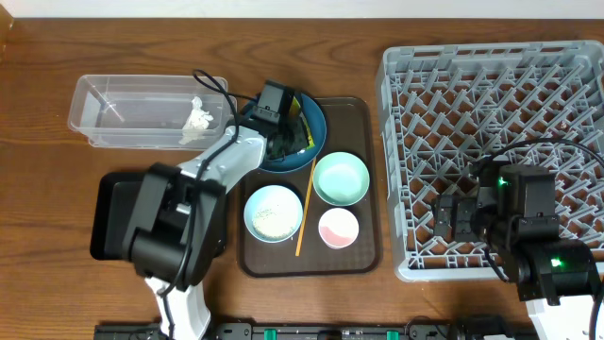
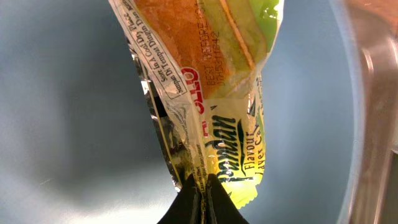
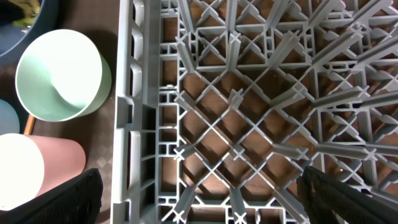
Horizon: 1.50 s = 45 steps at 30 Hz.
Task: Sort waste into correct bins and load items into the dishwasher rack
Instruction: 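Grasp the yellow snack wrapper on the blue plate with the left gripper, then move the wrapper left and release it into the clear bin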
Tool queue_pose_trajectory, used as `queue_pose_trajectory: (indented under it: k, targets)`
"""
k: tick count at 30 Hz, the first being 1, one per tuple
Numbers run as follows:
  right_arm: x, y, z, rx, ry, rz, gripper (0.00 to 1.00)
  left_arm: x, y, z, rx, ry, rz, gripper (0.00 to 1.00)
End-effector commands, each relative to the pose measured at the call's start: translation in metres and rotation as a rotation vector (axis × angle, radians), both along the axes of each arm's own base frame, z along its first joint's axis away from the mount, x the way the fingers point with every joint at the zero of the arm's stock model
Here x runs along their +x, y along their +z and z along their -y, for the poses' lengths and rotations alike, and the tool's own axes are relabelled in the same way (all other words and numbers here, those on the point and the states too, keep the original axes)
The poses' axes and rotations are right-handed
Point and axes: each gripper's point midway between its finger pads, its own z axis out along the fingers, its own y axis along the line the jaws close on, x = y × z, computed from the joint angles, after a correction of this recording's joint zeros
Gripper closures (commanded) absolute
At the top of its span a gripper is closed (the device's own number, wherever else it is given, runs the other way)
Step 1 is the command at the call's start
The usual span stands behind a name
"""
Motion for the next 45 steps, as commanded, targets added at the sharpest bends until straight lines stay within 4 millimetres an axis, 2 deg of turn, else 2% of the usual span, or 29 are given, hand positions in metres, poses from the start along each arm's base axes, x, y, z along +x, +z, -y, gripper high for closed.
queue_pose_trajectory:
  k: [1,3,5,8,11,15,20,21,23,27,32,36,42,45]
  targets:
    - [0.002,0.008,0.002,0.001,-0.014,0.021,0.01,0.004,0.049,-0.015,0.091,-0.047,0.138,0.94]
    - [0.002,0.008,0.002,0.001,-0.014,0.021,0.01,0.000,0.070,-0.025,0.144,-0.077,0.180,0.94]
    - [0.002,0.008,0.002,0.001,-0.014,0.021,0.01,-0.004,0.090,-0.044,0.213,-0.069,0.216,0.94]
    - [0.002,0.008,0.002,0.001,-0.014,0.021,0.01,-0.007,0.118,-0.084,0.311,0.017,0.255,0.94]
    - [0.002,0.008,0.002,0.001,-0.014,0.021,0.01,-0.007,0.137,-0.124,0.361,0.120,0.278,0.94]
    - [0.002,0.008,0.002,0.001,-0.014,0.021,0.01,-0.004,0.142,-0.171,0.375,0.235,0.270,0.94]
    - [0.002,0.008,0.002,0.001,-0.014,0.021,0.01,0.000,0.132,-0.214,0.389,0.338,0.235,0.93]
    - [0.002,0.008,0.002,0.001,-0.014,0.021,0.01,0.001,0.130,-0.218,0.388,0.346,0.231,0.88]
    - [0.002,0.008,0.002,0.001,-0.014,0.021,0.01,0.002,0.128,-0.225,0.391,0.362,0.226,0.64]
    - [0.002,0.008,0.002,0.001,-0.014,0.021,0.01,0.002,0.130,-0.226,0.388,0.365,0.232,0.63]
    - [0.002,0.008,0.002,0.001,-0.014,0.021,0.01,-0.008,0.131,-0.195,0.270,0.267,0.206,0.63]
    - [0.003,0.007,0.002,0.001,-0.014,0.016,0.01,-0.038,0.118,-0.156,0.209,0.148,0.086,0.60]
    - [0.003,0.003,0.002,-0.001,-0.014,0.002,0.01,-0.099,0.095,-0.107,0.250,-0.040,-0.125,0.55]
    - [0.004,0.002,0.002,-0.001,-0.014,-0.005,0.01,-0.118,0.090,-0.084,0.267,-0.126,-0.164,0.53]
